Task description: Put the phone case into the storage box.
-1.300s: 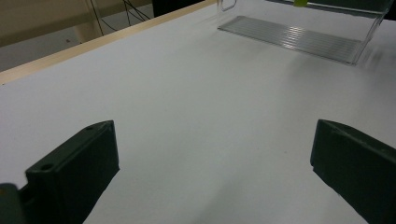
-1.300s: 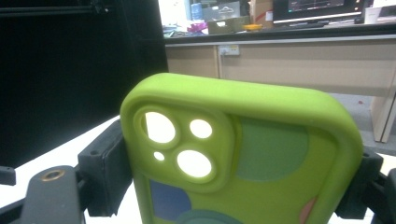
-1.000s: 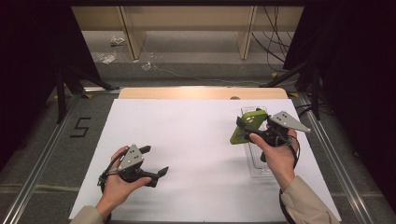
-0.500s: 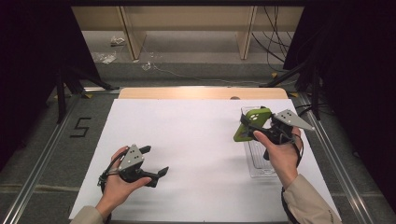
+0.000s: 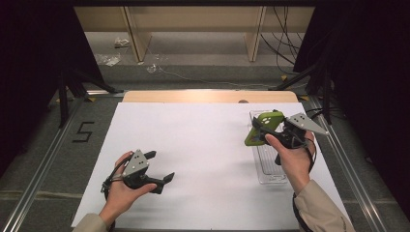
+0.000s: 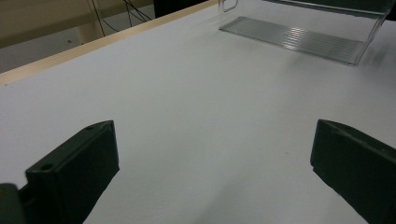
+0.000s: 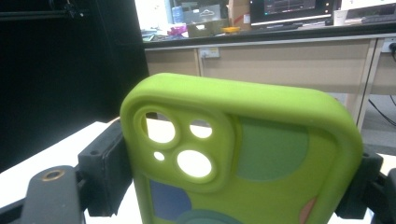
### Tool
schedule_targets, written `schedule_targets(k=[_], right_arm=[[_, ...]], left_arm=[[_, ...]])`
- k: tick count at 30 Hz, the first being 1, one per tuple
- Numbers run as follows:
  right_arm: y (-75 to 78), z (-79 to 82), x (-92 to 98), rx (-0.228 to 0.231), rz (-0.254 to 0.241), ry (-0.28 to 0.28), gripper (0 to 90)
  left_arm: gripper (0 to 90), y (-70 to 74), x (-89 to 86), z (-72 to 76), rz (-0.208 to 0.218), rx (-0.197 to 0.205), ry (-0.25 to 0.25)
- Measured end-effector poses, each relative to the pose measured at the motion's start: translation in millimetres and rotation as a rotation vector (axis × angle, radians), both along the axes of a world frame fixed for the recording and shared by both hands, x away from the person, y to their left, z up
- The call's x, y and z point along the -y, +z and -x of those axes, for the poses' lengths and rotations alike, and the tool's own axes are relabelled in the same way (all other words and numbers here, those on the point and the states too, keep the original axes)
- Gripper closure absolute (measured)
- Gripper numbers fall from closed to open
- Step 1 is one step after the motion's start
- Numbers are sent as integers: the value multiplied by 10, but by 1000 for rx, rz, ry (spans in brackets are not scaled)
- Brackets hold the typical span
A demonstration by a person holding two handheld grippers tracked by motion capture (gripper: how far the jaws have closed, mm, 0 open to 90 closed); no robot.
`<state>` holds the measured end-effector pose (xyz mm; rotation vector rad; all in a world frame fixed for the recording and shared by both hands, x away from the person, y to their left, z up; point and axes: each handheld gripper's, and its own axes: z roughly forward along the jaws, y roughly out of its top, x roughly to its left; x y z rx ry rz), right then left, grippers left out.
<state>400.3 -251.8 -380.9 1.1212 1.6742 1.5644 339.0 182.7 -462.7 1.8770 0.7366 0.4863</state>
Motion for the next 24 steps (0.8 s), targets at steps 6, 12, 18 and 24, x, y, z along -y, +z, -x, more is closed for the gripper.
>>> schedule_targets(k=[6, 12, 18, 24], right_arm=[[-2, -7, 32, 1, -1, -11, 184], [-4, -14, 57, -2, -3, -21, 184], [-23, -26, 69, -6, 4, -29, 184], [-20, -29, 82, -7, 1, -35, 184]], left_arm=[[4, -3, 5, 1, 0, -1, -1], [4, -4, 4, -3, -1, 0, 0], [4, -4, 4, -3, -1, 0, -1], [4, -4, 5, -3, -1, 0, -2]])
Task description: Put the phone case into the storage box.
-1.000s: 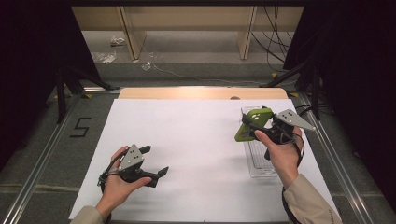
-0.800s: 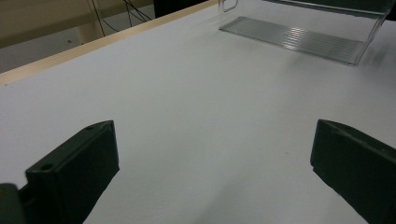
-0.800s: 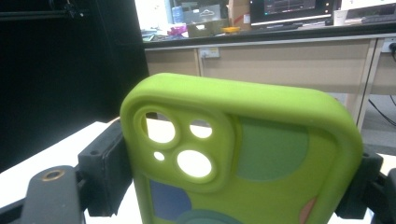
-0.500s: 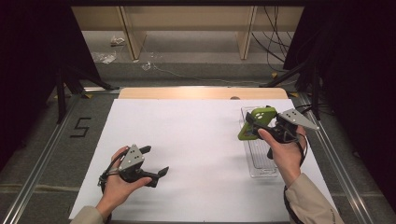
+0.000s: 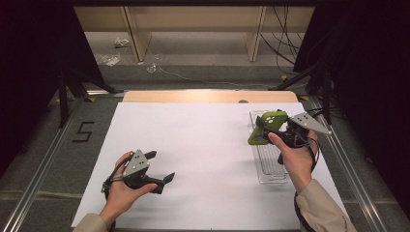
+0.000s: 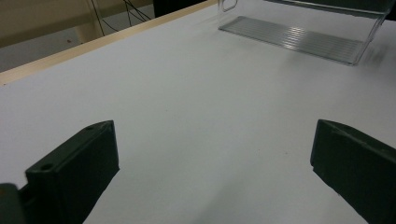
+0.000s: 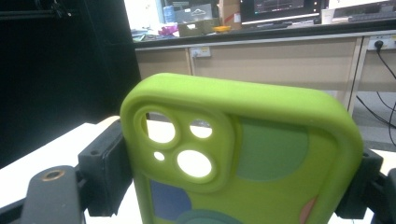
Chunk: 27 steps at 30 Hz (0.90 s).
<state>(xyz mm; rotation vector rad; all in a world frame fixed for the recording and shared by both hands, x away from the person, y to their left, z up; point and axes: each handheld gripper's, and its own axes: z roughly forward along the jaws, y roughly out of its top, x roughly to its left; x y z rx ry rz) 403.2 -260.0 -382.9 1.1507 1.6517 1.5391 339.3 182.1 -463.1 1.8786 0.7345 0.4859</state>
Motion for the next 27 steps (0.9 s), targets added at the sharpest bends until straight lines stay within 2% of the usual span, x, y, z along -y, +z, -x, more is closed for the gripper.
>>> schedule_targets(k=[27], right_arm=[[-16, -28, 80, -6, -4, -29, 185]], left_arm=[[4, 2, -2, 0, 0, 2, 3]])
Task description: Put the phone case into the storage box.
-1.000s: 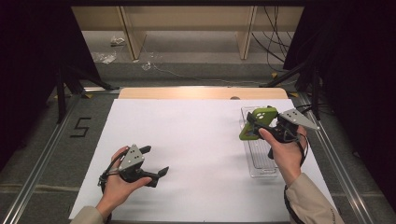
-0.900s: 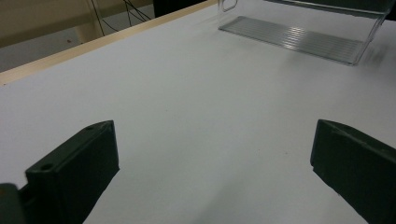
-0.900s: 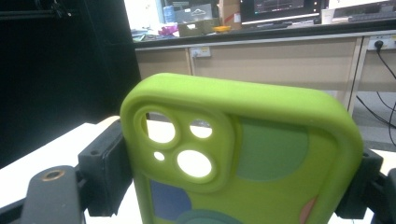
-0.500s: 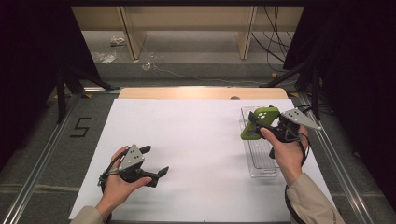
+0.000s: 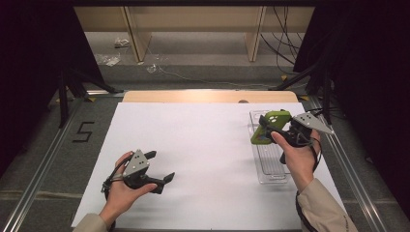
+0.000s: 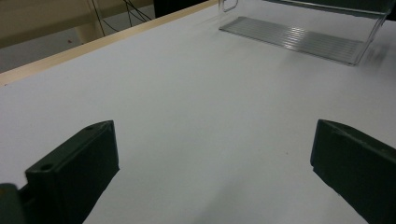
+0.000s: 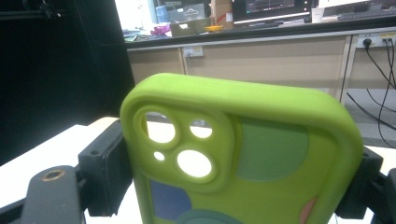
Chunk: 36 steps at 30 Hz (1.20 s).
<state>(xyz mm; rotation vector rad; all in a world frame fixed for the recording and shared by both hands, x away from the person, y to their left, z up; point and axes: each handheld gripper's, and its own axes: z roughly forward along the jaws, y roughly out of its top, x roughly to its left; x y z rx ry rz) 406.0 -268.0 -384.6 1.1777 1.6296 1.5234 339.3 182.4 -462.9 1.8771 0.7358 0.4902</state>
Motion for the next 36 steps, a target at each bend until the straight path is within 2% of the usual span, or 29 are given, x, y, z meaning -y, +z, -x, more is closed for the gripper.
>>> schedule_targets(k=[36], right_arm=[[-38, -65, 138, -11, 11, -55, 185]], left_arm=[[4, 0, 2, 0, 0, 1, 0]])
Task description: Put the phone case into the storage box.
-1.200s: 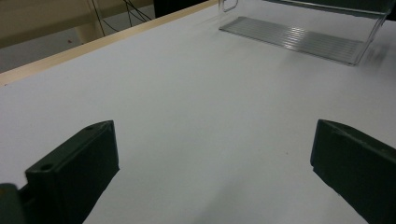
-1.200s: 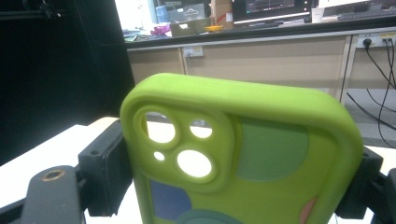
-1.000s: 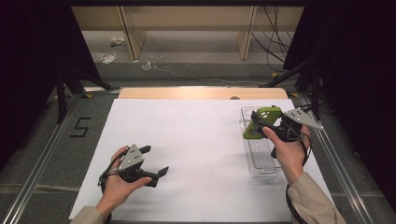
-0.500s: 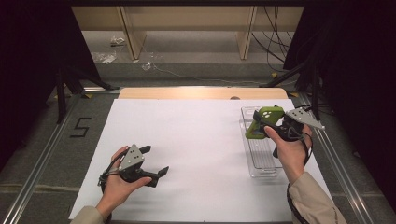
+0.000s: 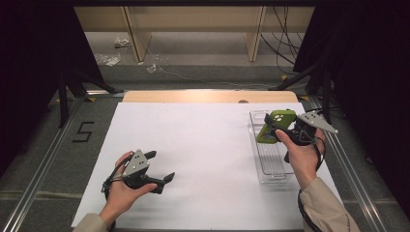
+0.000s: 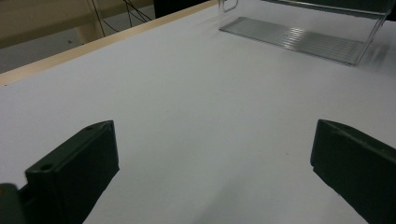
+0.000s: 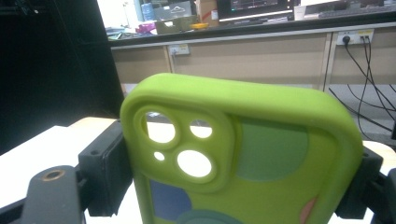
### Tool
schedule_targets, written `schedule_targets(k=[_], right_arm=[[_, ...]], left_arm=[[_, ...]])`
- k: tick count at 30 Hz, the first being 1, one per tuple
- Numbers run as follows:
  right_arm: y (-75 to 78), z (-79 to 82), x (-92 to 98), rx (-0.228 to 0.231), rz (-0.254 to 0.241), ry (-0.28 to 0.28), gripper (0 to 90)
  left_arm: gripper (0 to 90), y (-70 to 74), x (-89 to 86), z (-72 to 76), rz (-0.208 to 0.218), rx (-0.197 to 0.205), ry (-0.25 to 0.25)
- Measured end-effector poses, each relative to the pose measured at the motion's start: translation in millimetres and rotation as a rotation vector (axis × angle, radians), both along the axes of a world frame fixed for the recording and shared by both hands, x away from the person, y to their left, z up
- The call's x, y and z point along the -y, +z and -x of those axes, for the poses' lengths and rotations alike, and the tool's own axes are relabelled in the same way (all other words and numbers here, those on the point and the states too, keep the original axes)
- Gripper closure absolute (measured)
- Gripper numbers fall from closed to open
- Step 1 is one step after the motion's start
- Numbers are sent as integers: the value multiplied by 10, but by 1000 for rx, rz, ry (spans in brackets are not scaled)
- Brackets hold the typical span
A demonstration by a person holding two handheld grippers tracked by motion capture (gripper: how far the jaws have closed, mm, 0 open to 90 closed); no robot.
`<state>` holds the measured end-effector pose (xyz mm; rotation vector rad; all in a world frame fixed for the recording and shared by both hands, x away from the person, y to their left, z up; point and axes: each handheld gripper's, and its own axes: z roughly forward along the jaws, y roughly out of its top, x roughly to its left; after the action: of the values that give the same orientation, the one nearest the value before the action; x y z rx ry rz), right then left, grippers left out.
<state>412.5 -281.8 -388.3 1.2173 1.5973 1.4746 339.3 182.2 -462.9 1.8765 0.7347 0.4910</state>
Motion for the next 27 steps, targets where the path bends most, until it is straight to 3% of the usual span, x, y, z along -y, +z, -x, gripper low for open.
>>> schedule_targets(k=[27], right_arm=[[-36, -80, 68, -17, 16, -36, 185]], left_arm=[[4, -4, 4, -3, 1, -2, -1]])
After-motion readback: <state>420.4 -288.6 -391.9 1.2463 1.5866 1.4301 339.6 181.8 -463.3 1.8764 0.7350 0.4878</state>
